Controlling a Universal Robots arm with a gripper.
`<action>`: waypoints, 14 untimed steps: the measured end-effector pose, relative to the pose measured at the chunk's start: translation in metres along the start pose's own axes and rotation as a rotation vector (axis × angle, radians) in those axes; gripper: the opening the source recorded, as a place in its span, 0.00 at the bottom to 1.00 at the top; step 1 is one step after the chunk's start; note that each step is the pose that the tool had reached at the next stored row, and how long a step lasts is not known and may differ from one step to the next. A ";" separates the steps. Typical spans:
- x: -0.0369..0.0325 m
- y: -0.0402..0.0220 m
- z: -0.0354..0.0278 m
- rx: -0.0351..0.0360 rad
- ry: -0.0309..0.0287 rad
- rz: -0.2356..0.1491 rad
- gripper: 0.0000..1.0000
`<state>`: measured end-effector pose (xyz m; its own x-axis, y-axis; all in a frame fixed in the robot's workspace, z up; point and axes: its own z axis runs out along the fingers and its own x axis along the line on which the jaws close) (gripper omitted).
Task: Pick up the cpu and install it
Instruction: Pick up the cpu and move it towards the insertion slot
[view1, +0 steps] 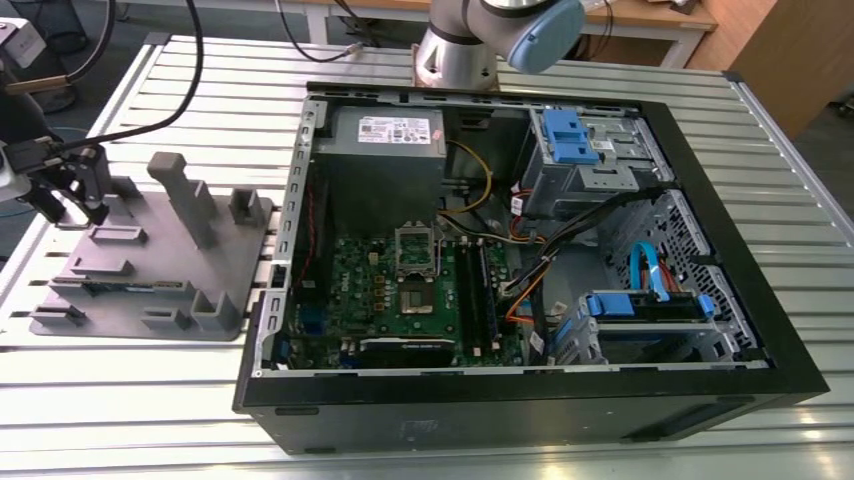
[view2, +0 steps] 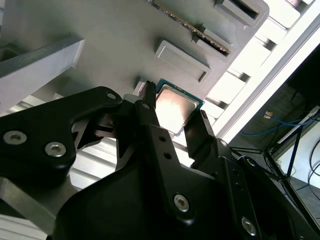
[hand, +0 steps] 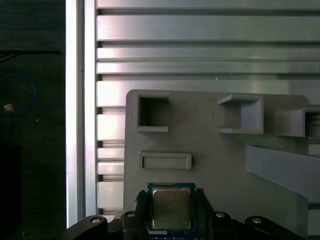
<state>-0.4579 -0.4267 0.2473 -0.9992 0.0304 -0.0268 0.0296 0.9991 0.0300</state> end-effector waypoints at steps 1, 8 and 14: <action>0.0000 0.0000 -0.0002 0.0000 0.0000 0.000 0.47; -0.0001 0.0001 -0.0026 0.0000 -0.0001 0.000 0.47; -0.0001 0.0002 -0.0054 -0.0001 -0.0001 0.000 0.47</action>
<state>-0.4579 -0.4267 0.2527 -0.9992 0.0304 -0.0269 0.0296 0.9991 0.0300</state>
